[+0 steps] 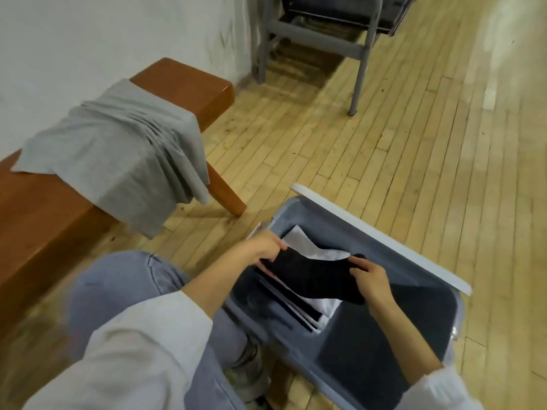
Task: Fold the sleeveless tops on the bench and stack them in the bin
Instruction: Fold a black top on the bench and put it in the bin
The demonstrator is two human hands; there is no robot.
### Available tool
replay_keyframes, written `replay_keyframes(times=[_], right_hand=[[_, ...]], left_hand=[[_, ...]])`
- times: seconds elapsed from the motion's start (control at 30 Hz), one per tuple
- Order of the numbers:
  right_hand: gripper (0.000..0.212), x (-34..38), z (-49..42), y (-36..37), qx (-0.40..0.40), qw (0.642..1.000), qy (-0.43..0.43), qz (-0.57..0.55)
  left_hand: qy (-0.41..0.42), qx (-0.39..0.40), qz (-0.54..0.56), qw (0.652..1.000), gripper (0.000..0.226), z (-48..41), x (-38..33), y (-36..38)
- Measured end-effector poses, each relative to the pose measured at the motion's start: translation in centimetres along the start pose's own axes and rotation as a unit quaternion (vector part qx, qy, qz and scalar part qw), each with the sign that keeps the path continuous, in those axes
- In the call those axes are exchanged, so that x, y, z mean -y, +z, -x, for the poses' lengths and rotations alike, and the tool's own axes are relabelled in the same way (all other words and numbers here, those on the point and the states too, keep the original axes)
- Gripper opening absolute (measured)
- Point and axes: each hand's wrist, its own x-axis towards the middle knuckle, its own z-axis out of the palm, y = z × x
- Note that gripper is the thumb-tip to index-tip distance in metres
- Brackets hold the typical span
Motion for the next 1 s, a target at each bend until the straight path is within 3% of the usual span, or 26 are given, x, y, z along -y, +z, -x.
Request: replay_keyframes(times=[0.1,0.27,0.43,0.5,0.6,0.63,0.7,0.8,0.87,1.0], right_hand=[[0.038,-0.6,-2.2,0.7,-0.028,0.999,-0.025,-0.014],[0.036,-3.1,-5.4,3.6,-0.1,0.992,-0.063,-0.048],[0.041,-9.4,-7.6,7.7,-0.061,0.998,-0.029,0.007],[0.041,-12.3,-8.4,9.0,-0.053,0.998,-0.006,0.024],[0.042,-14.4,-8.2,10.3,-0.102,0.993,0.028,0.042],[0.044,-14.3,-8.1,10.5,-0.146,0.987,0.017,0.061],[0.052,-13.2,-8.5,10.6,-0.215,0.965,-0.089,0.119],[0.051,-11.2,-11.8,10.9,-0.182,0.935,-0.234,0.195],[0.05,-11.0,-14.2,11.6,-0.139,0.926,-0.24,0.255],[0.057,-13.8,-15.1,13.0,-0.058,0.906,-0.187,0.376]], left_hand=[[0.055,-0.046,-0.041,0.997,0.053,-3.4,-1.2,0.5],[0.146,-0.058,-0.141,0.977,0.057,-8.2,-1.4,0.9],[0.111,-0.02,-0.272,0.956,0.05,-13.6,2.9,2.1],[0.098,-0.02,-0.374,0.922,0.05,-15.4,5.4,3.0],[0.127,-0.099,-0.508,0.846,0.065,-16.3,7.8,4.7],[0.133,-0.116,-0.523,0.834,0.065,-16.3,8.4,5.5],[0.13,-0.157,-0.53,0.823,0.059,-16.3,9.5,6.8],[0.184,-0.18,-0.527,0.81,0.063,-16.7,9.7,8.5],[0.183,-0.117,-0.531,0.819,0.074,-17.2,10.1,9.6],[0.058,-0.048,-0.46,0.885,0.078,-16.8,10.4,10.5]])
